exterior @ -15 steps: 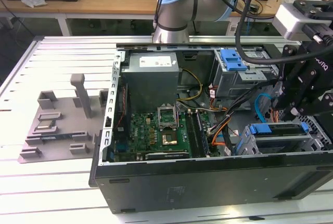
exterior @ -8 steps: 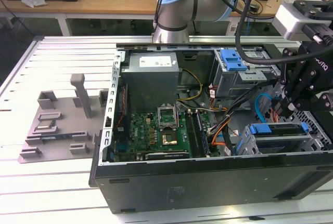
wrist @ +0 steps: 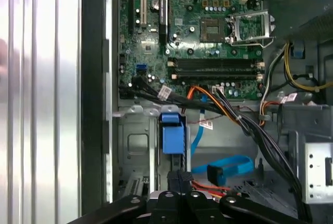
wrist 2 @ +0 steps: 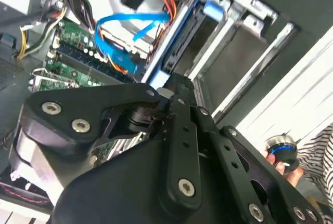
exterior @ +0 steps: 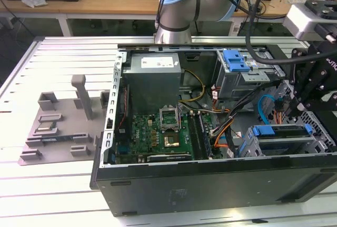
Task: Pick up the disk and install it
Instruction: 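Insert the first disk wire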
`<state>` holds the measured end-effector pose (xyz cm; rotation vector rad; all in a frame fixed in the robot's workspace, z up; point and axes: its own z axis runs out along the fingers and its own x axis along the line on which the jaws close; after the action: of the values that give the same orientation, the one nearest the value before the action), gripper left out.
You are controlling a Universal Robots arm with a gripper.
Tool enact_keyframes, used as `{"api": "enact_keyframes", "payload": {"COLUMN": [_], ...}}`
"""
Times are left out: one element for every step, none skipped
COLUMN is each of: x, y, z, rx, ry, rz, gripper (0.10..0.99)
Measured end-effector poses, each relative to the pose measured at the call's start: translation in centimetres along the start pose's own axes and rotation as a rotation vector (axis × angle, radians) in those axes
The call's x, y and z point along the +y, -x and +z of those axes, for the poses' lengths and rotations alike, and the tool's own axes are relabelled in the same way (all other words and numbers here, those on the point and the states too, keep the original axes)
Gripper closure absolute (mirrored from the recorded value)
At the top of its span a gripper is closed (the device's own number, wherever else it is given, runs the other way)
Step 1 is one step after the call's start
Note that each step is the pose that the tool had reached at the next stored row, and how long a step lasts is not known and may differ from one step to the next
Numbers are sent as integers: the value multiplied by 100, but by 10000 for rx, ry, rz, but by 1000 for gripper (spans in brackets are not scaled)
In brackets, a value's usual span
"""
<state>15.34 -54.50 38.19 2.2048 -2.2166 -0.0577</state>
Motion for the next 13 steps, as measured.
{"api": "enact_keyframes", "payload": {"x": [-30, -102, -143, -162, -180, -226, -249, -270, -310, -338, -360, -380, -382], "y": [22, 103, 169, 204, 239, 316, 352, 388, 447, 476, 500, 532, 570], "z": [3, 15, 25, 30, 34, 45, 48, 53, 63, 69, 74, 87, 117], "rx": [1, 5, 4, 6, 8, 6, 8, 9, 8, 11, 14, 15, 15], "ry": [1, 1, 2, 1, 1, 1, 1, 1, 2, 2, 2, 3, 2], "rz": [0, 1, 0, 0, 0, 1, 1, 1, 1, 0, 2, 1, 2], "gripper": [980, 980, 980, 980, 980, 980, 980, 980, 980, 980, 980, 980, 980]}}
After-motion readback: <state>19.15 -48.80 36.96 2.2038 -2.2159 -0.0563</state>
